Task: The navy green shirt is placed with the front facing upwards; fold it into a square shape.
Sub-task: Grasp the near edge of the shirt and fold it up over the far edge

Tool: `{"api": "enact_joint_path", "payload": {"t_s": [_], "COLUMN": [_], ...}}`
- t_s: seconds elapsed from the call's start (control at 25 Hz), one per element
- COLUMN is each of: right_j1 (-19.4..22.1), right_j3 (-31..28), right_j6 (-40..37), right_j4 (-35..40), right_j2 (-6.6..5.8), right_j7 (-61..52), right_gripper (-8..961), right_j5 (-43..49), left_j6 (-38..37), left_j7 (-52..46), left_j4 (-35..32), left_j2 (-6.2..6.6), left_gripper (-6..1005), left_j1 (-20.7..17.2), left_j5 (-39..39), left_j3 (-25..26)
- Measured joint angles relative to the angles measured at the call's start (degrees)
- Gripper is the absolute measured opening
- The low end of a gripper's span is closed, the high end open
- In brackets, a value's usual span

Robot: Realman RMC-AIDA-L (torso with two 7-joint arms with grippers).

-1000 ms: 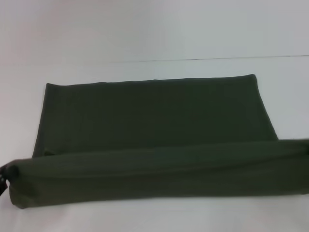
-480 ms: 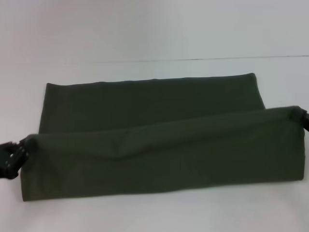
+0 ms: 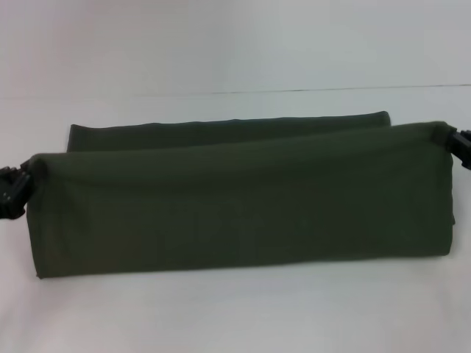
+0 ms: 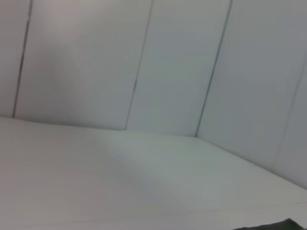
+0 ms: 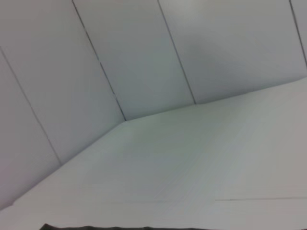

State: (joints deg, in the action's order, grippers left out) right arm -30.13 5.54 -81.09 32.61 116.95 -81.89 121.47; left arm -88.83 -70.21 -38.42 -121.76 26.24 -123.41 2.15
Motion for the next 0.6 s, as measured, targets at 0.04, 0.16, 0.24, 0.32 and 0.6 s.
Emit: {"api": "enact_joint_path", "payload": {"t_s": [0.04,0.16,0.24,0.32,0.6], "right_j1": [-0.52,-2.44,-2.89,-3.8,-6.06], "right_j3": [0.33,1.78,2.05,2.36,2.86], "right_j6": [0.95,4.23,4.86,6.24,10.6], "right_j4": [0.0,-0.22,-0.28,-0.43,-0.6], "right_j2": [-0.1,-0.28,-0.28,-0.29,-0.32], "right_j7": [-0.25,-1.16,-1.24,-1.49,-3.11], "right_gripper": [55,55,55,56,62], "right_j5": [-0.01,-0.01,-0.02,-0.01,-0.01], "left_j6": [0.94,4.52,7.09,9.04,14.88], "left_j7": [-0.42,-0.98,-1.28,-1.41,-1.51], "left_j4": [0.01,0.01,0.01,0.01,0.08], "left_j2": [0.02,-0.31,-0.79,-1.13,-1.94], "left_gripper": [105,106,107,108,111], "left_j1": [0.33,1.69,2.74,3.66,7.28], "left_j5": [0.1,0.14,0.17,0.26,0.83], "left_j3": [-0.14,-0.54,-0.84,-1.55,-4.14]}}
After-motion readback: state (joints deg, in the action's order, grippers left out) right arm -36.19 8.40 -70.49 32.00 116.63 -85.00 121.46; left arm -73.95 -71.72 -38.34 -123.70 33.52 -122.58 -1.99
